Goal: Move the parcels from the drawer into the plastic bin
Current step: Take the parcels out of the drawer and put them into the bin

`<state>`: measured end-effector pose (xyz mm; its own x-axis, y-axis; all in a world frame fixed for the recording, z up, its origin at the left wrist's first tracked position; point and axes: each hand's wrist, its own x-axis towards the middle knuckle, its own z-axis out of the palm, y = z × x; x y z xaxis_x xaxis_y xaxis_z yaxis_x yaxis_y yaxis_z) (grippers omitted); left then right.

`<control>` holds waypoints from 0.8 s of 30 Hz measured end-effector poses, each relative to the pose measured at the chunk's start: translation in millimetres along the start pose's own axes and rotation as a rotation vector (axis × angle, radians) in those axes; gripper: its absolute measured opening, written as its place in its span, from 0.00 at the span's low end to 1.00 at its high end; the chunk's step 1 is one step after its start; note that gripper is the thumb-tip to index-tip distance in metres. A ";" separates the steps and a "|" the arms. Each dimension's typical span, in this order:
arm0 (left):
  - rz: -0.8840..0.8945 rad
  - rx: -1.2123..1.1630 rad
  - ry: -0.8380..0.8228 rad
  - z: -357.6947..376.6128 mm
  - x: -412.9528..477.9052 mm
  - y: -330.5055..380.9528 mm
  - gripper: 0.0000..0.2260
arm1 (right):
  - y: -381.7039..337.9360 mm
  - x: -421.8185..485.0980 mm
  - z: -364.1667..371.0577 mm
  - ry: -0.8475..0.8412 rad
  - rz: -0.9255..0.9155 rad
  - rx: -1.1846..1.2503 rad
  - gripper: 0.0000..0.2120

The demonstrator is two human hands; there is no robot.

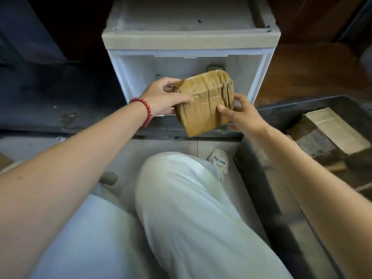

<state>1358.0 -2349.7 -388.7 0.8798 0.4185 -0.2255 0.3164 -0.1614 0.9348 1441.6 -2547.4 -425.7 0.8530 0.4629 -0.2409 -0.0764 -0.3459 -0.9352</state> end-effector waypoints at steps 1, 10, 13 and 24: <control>0.003 -0.003 -0.021 -2.8 -10.5 1.8 0.26 | -1.6 -13.9 0.2 0.021 -0.001 0.050 0.24; -0.011 -0.088 0.029 28.9 -50.7 -19.9 0.29 | 25.2 -100.3 28.8 0.405 0.185 0.499 0.18; -0.022 -0.129 0.031 38.6 -44.1 -17.3 0.28 | 23.6 -98.4 12.4 0.424 0.157 0.475 0.19; 0.042 -0.087 0.063 43.0 -32.4 -7.5 0.23 | 24.5 -93.5 -9.8 0.210 0.078 0.494 0.23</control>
<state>1342.4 -2400.5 -400.2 0.8668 0.4686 -0.1705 0.2452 -0.1027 0.9640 1365.1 -2607.2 -423.5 0.9162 0.2603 -0.3048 -0.3340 0.0755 -0.9395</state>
